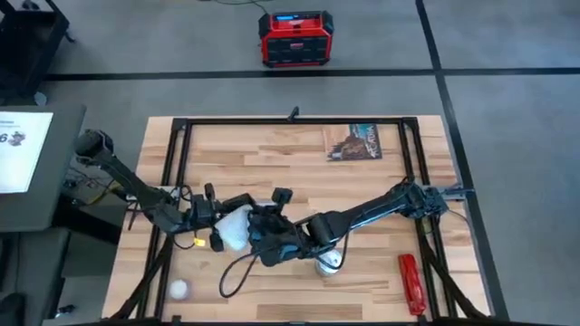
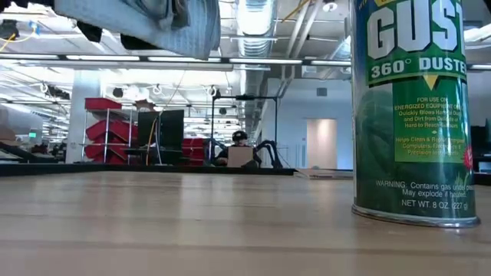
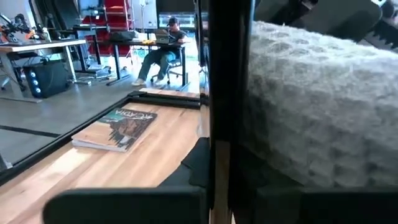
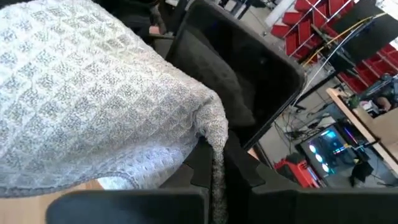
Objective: Apply microfiber cloth
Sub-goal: Wipe the front of the black cellphone with the gray microfiber cloth
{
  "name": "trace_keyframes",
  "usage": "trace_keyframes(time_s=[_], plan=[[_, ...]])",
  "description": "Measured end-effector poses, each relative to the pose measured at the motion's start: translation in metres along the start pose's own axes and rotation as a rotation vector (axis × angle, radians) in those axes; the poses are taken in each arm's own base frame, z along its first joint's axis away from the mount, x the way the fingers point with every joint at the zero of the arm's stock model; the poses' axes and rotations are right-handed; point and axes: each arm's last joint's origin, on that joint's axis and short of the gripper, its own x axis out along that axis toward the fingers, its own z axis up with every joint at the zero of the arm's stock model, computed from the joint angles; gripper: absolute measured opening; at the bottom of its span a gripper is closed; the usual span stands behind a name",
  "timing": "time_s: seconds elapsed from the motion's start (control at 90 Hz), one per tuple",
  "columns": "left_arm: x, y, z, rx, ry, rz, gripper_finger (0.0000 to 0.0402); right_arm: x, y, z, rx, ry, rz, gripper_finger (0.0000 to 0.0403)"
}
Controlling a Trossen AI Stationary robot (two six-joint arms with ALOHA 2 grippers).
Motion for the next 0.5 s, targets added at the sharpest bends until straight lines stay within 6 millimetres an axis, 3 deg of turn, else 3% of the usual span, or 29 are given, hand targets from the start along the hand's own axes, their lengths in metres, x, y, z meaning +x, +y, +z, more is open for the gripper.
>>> trace_keyframes(time_s=[0.244,0.5], plan=[[0.000,0.000,0.004,-0.044,-0.015,0.021,0.0003,0.000,-0.020,0.025,-0.019,-0.089,-0.010,0.0000],[0.000,0.000,0.000,-0.018,0.004,0.020,0.0003,-0.002,-0.025,0.033,-0.007,-0.124,-0.017,0.0000]])
